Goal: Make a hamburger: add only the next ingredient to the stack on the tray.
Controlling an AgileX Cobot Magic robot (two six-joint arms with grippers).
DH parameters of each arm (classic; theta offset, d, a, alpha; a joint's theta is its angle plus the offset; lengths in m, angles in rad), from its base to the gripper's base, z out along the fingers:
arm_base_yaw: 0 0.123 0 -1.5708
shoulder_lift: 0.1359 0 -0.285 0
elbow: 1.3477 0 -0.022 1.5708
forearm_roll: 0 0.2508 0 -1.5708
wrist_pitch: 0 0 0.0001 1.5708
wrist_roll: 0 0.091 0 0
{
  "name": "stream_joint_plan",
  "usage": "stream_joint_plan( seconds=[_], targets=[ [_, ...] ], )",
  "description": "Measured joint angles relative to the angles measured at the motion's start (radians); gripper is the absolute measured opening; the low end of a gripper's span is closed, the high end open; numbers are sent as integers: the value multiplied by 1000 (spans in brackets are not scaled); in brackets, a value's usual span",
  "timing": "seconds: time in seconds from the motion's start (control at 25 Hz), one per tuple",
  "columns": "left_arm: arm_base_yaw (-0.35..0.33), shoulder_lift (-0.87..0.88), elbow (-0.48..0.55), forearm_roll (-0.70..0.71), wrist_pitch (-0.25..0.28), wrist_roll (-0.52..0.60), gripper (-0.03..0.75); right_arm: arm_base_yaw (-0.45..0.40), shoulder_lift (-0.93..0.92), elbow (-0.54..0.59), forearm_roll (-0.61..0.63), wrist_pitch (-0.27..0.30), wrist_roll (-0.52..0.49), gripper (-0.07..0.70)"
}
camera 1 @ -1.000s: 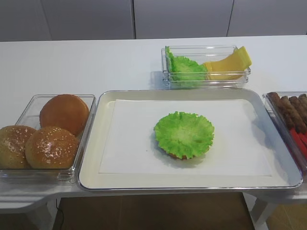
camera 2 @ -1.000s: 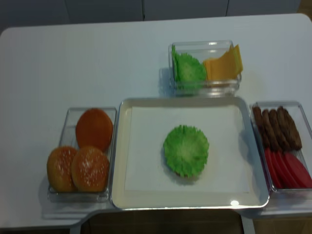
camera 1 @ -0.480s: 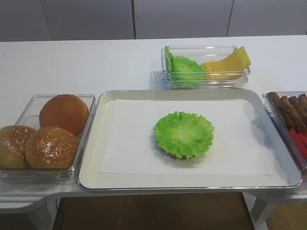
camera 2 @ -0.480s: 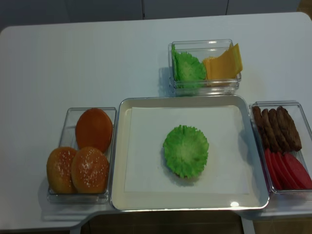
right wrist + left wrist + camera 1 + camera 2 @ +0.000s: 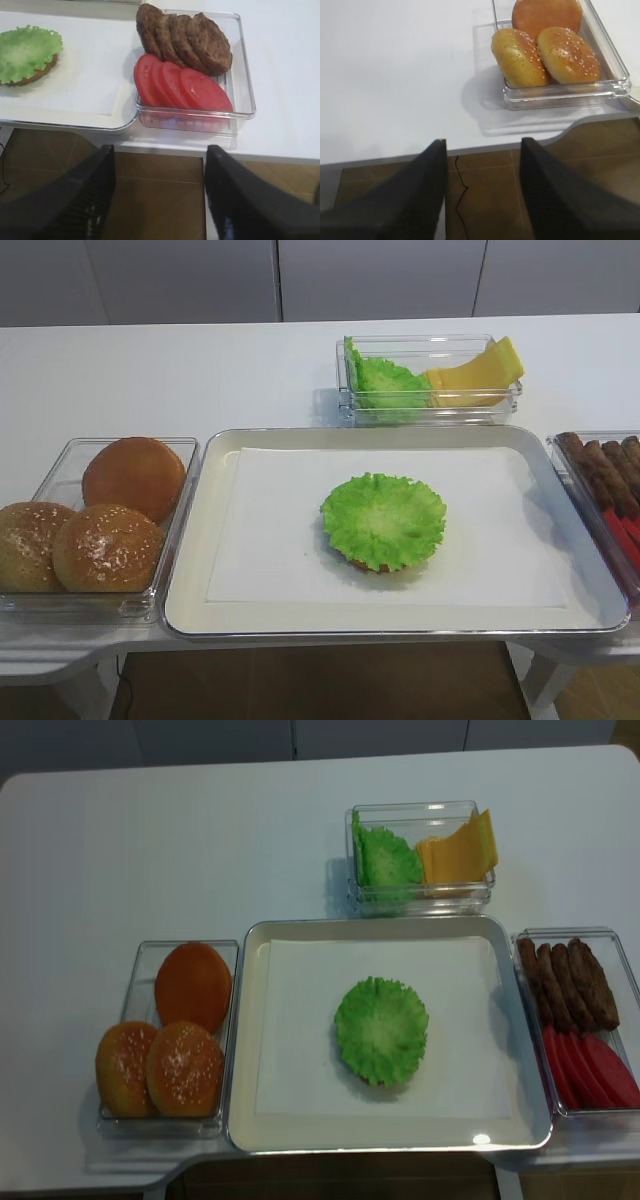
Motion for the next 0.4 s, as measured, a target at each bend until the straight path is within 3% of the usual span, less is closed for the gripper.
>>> stream_joint_plan(
  seconds=[0.4],
  targets=[
    [0, 0, 0, 0, 0, 0, 351, 0, 0, 0, 0, 0, 0, 429]
  ],
)
